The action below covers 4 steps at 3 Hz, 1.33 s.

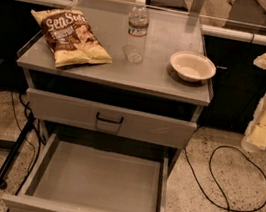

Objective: Place brown chip bag into middle drawer

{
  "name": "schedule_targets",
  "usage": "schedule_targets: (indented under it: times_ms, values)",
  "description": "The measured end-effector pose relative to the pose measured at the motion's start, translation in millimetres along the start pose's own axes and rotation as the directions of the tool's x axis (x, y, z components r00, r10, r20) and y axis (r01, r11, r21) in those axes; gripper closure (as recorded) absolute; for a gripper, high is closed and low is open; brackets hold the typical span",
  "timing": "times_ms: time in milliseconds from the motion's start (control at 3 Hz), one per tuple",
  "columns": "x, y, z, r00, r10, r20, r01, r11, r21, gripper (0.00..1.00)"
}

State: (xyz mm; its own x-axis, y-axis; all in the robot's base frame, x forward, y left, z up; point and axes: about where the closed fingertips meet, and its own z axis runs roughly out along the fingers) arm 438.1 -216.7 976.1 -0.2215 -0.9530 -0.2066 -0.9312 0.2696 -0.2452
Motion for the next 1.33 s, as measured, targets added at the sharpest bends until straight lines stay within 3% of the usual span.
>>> schedule_targets:
  times_ms: [333, 1000, 1333]
  values:
    - [0.0, 0.0, 0.0, 1.000, 0.000, 0.000, 0.000, 1.0000, 0.000, 0.00]
    - [-40.0, -7.6, 3.0, 0.997, -0.074, 0.011, 0.074, 0.9968, -0.028, 0.00]
    - [-41.4, -7.7, 2.7, 0.997, -0.077, 0.011, 0.077, 0.9966, -0.029, 0.00]
